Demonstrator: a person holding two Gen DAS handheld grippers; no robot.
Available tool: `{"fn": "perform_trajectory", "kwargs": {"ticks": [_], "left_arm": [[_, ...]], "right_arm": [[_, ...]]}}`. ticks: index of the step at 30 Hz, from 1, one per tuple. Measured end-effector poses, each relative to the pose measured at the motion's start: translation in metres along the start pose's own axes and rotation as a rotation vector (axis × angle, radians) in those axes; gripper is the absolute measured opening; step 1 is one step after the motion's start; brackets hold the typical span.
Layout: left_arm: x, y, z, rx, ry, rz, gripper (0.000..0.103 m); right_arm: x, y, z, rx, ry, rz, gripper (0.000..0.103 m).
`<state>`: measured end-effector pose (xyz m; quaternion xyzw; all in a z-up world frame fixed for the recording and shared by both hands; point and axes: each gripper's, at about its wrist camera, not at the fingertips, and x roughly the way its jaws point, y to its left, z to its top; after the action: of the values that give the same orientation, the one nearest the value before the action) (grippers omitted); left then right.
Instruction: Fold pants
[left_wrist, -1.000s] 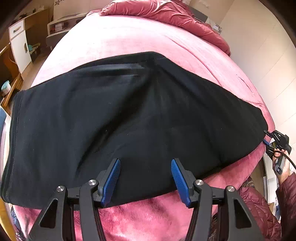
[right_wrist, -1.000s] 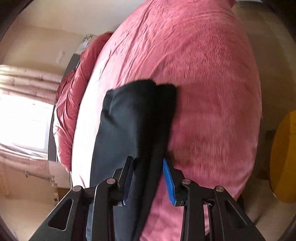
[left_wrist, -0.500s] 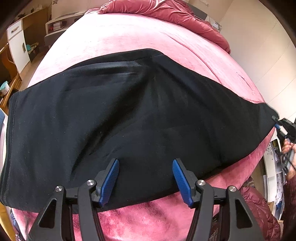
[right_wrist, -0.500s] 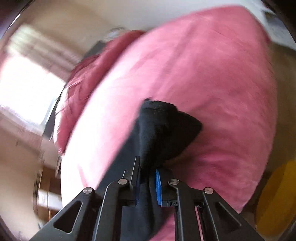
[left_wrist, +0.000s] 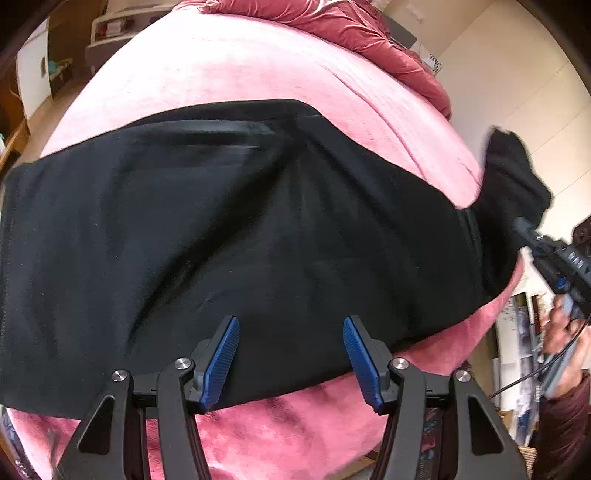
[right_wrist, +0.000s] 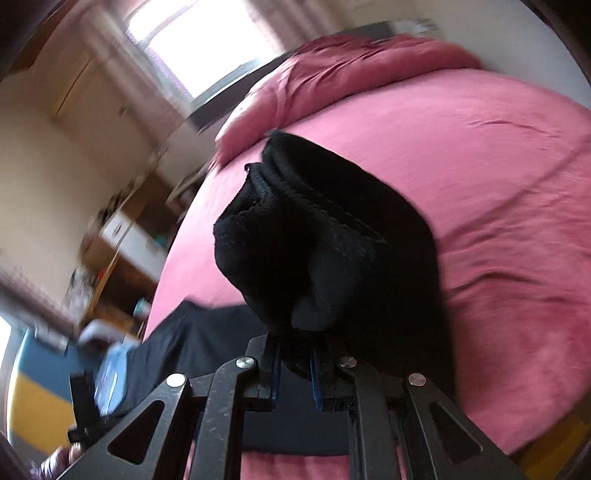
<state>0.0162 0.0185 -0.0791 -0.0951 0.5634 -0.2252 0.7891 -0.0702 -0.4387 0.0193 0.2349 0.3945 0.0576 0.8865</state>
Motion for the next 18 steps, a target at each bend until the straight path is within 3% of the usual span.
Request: {"fn": "perform_trajectory", "kwargs": {"ticks": [6,10,16,18], "left_arm": [[-0.005,0.009,0.006,-0.029,0.0,-0.077,0.06],[-0.007,0.017,0.012,-0.061,0.002,-0.134,0.06],[-0.005,0.01,0.028,-0.109,0.014,-0.247,0.06],[-0.003,0.004,0.036,-0.118,0.019,-0.285,0.061]], "right_arm": [[0.074,0.052,-0.029,-0.135,0.176,0.034,0.013],[0.107,0.077,-0.053,-0.251,0.255,-0.005,0.013],[0.115,0.08,-0.061,-0.305,0.28,-0.034,0.018],[0.112,0.078,-0.059,-0.288,0.295,-0.016,0.028]]}}
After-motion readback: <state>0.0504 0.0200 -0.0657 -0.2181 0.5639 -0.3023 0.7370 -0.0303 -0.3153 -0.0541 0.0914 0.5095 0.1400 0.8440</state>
